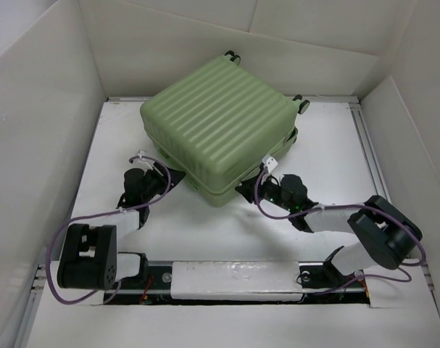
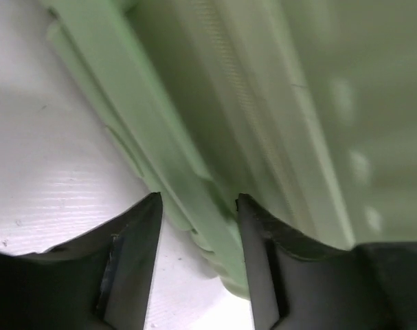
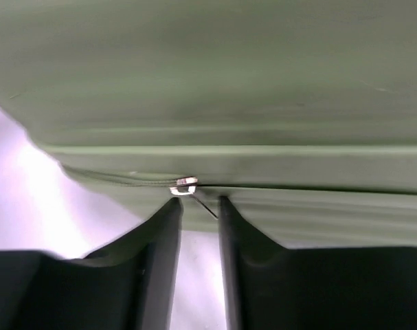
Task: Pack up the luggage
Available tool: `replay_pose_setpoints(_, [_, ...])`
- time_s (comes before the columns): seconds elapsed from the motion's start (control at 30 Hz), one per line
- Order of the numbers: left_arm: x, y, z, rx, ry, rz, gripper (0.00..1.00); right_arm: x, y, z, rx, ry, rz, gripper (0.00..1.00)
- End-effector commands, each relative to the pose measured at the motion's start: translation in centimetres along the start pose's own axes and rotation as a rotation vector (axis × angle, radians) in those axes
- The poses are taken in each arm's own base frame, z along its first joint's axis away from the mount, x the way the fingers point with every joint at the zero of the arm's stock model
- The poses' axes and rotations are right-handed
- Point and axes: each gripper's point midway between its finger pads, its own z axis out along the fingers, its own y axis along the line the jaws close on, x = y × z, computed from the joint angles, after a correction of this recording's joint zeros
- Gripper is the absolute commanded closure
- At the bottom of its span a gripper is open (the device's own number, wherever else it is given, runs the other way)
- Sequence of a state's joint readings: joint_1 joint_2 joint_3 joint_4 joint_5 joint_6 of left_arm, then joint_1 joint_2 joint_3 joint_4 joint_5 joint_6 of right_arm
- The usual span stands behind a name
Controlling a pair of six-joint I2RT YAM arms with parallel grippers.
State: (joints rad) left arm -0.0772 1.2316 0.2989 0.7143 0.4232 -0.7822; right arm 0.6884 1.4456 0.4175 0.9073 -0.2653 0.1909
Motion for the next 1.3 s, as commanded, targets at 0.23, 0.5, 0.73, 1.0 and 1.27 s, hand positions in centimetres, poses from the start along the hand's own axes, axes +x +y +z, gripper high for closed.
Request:
replay_pose_setpoints(0.23, [-1.9, -2.1, 2.2, 0.108, -0.024, 0.035, 1.0, -7.0, 2.0, 1.2, -0.083, -0.288, 0.039, 1.0])
replay_pose_setpoints(0.5, [2.2, -4.1, 0.5, 0.177, 0.024, 0.067, 1.0, -3.9, 6.0, -0.6, -0.057, -0.148, 0.078, 1.0])
replay_pose_setpoints(0.73, [6.0, -8.8, 0.8, 0.247, 0.065, 0.059, 1.0, 0.6, 12.2, -3.6, 0.025, 0.093, 0.104, 1.0])
replay_pose_setpoints(1.0, [10.7, -13.4, -0.4, 0.332, 0.13, 0.027, 1.0, 1.8, 20.0, -1.7, 0.065, 0.157, 0.174, 1.0])
replay_pose_setpoints(1.27, [12.4, -13.1, -2.8, 0.308, 0.174, 0.132, 1.0, -1.5, 20.7, -0.9, 0.194, 0.16, 0.095, 1.0])
